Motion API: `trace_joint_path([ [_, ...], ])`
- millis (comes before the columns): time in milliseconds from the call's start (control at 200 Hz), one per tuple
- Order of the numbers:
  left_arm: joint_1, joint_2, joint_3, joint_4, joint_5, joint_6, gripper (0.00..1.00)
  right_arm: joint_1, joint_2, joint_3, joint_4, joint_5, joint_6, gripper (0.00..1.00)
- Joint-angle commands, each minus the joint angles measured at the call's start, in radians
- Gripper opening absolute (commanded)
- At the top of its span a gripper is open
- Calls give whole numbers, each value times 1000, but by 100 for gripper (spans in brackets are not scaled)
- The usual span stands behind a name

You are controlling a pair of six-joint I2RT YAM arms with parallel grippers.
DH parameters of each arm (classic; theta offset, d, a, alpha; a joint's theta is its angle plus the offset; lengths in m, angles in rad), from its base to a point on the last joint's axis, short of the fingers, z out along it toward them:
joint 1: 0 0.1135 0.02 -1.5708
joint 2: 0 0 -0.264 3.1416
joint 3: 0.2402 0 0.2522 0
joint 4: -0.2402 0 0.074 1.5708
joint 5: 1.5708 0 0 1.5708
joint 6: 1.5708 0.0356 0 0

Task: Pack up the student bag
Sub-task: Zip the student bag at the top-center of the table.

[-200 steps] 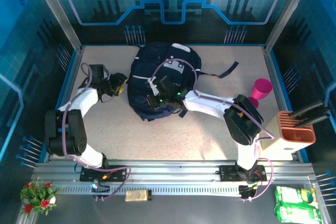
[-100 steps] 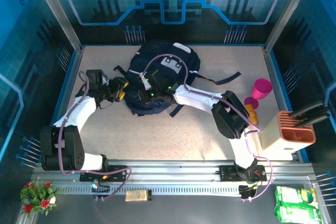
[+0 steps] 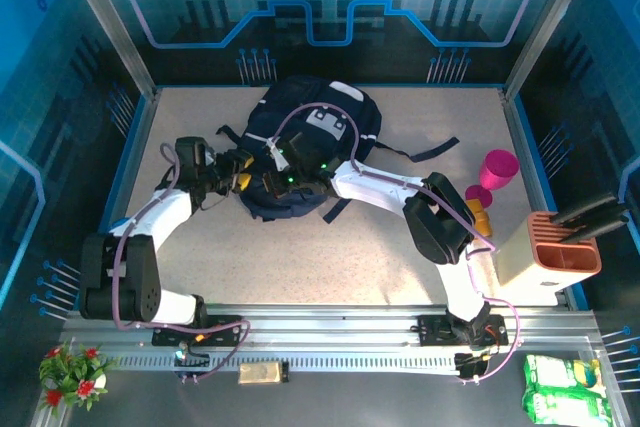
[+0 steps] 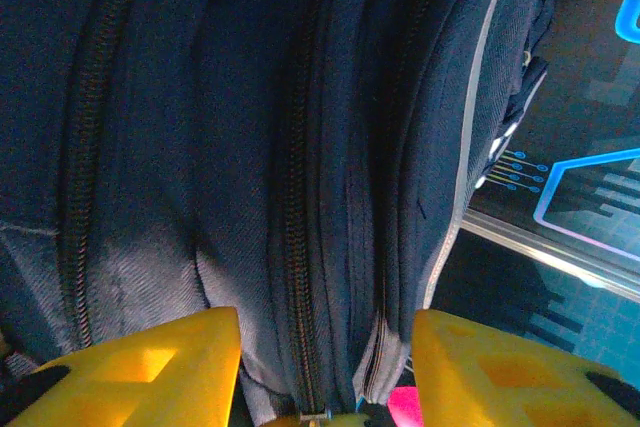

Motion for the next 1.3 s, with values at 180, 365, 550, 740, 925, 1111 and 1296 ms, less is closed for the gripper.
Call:
trace_joint_path([
  [180,-33,92,19,81,22,-42,42,4,-29,0,53,-62,-1,0],
  [365,-33,133,40,123,5,-45,20,-2,-72,-61,34,-24,0,0],
  [550,-32,156,65,136,0,-26,7,-37,-166,-231,45,13,18,0],
  [740,-30,165,83,127,1,-7,0,-64,-275,-389,22,119,-6,0],
  [925,-25,161,86,111,3,13,0,-99,-342,-494,3,198,-45,0],
  [1111,-18,157,92,85,17,46,0,-150,-357,-521,-31,275,-97,0],
  [1296,-7,150,93,63,46,69,0,-265,-341,-501,-6,302,-143,0],
])
